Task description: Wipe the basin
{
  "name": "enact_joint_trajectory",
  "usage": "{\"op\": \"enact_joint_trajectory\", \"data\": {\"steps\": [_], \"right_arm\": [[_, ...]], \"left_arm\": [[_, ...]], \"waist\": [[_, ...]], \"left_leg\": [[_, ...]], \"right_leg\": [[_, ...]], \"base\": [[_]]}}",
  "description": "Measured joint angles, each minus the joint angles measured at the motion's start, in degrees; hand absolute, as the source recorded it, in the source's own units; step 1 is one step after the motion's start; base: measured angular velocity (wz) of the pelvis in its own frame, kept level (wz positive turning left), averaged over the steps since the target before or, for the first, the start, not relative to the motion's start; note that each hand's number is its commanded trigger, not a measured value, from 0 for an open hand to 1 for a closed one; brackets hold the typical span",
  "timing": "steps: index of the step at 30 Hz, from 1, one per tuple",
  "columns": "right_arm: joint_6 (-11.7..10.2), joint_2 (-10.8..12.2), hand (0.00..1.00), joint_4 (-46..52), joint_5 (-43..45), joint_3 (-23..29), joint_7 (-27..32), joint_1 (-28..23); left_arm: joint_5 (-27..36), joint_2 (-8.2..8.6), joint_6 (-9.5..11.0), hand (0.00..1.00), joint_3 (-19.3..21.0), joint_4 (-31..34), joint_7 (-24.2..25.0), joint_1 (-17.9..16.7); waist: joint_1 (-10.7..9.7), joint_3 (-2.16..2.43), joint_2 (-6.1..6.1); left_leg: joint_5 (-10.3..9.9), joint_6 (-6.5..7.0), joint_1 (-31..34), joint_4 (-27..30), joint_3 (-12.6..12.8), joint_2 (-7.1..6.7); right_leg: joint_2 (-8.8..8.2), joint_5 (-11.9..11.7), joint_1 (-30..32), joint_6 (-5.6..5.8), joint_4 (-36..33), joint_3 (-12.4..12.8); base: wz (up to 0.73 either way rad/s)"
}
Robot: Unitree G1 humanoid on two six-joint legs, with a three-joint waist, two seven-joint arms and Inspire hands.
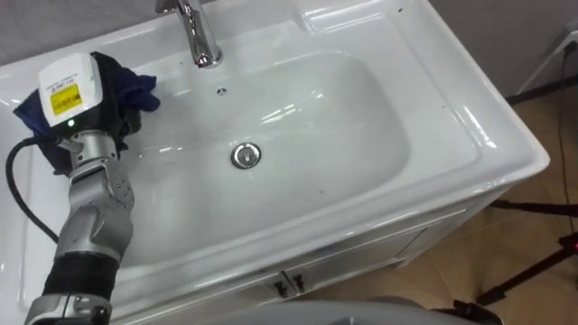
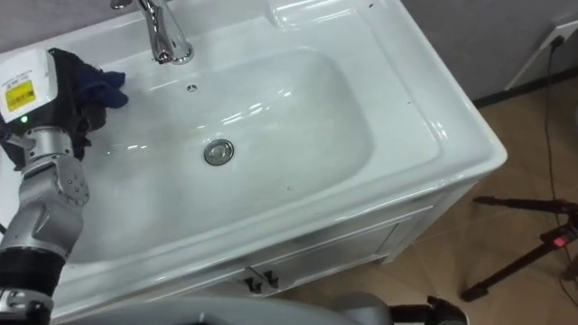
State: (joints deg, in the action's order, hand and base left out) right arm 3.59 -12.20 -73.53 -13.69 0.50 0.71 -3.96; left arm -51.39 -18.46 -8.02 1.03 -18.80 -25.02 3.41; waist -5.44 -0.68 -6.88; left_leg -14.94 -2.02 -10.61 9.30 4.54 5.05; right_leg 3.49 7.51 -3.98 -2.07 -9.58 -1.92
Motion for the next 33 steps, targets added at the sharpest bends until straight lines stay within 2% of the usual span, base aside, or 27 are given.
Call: {"op": "enact_joint_trajectory", "data": {"steps": [5,9,15,19,22,28,33], "right_arm": [[-0.1,-0.1,0.0,-0.1,0.1,-1.0,0.4,-0.3],[-0.2,-0.3,0.0,-0.1,0.7,-1.0,0.5,-0.7],[-0.2,-0.6,0.0,0.0,3.3,-0.9,0.4,-2.3],[0.0,-0.6,0.0,-0.1,4.9,-0.7,0.0,-2.9],[0.0,-0.6,0.0,0.0,5.3,-0.8,-0.1,-2.9],[0.2,-0.9,0.0,0.0,7.3,-0.4,-0.1,-2.6],[0.2,-1.2,0.0,0.1,7.9,-0.3,0.0,-2.3]], "left_arm": [[0.0,-1.72,0.1,1.0,0.1,3.9,-1.5,0.0],[0.0,-2.97,0.6,1.0,2.2,5.4,-1.9,0.0],[0.1,-2.96,0.4,1.0,5.8,5.4,-2.4,-0.1],[0.0,-2.96,0.5,1.0,6.9,5.4,-2.6,-2.3],[0.0,-2.96,0.3,1.0,8.0,5.4,-2.6,-3.6],[1.3,-2.97,-0.8,1.0,8.4,5.4,-2.4,-3.9],[2.5,-2.96,-0.9,1.0,8.4,5.4,-2.2,-4.2]], "waist": [[1.0,0.06,-0.06],[1.2,0.12,-0.08],[2.8,0.32,0.13],[4.1,0.68,0.31],[4.4,0.78,0.3],[4.8,1.15,-0.39],[4.5,1.09,-0.89]], "left_leg": [[0.0,0.04,0.0,0.1,-0.1,-0.08],[0.1,0.08,0.1,0.1,-0.7,-0.18],[0.1,0.17,0.0,0.1,-0.7,-0.39],[0.1,0.18,0.0,0.1,-0.3,-0.42],[0.1,0.18,0.1,0.1,-0.4,-0.47],[0.2,0.31,0.2,0.1,-0.8,-0.56],[0.2,0.35,0.1,0.1,-0.8,-0.56]], "right_leg": [[-0.06,0.0,0.0,-0.01,-0.1,0.0],[-0.27,0.0,-0.3,0.0,0.0,-0.7],[-0.46,0.0,-0.3,0.08,0.0,-0.8],[-0.44,0.0,-0.1,0.09,0.0,-0.5],[-0.5,0.0,-0.1,0.1,0.0,-0.5],[-0.72,0.0,-0.3,0.12,0.0,-1.2],[-0.75,0.0,-0.3,0.13,0.0,-1.3]], "base": [[0.01],[0.08],[0.01],[-0.05],[0.0],[0.05],[0.0]]}}
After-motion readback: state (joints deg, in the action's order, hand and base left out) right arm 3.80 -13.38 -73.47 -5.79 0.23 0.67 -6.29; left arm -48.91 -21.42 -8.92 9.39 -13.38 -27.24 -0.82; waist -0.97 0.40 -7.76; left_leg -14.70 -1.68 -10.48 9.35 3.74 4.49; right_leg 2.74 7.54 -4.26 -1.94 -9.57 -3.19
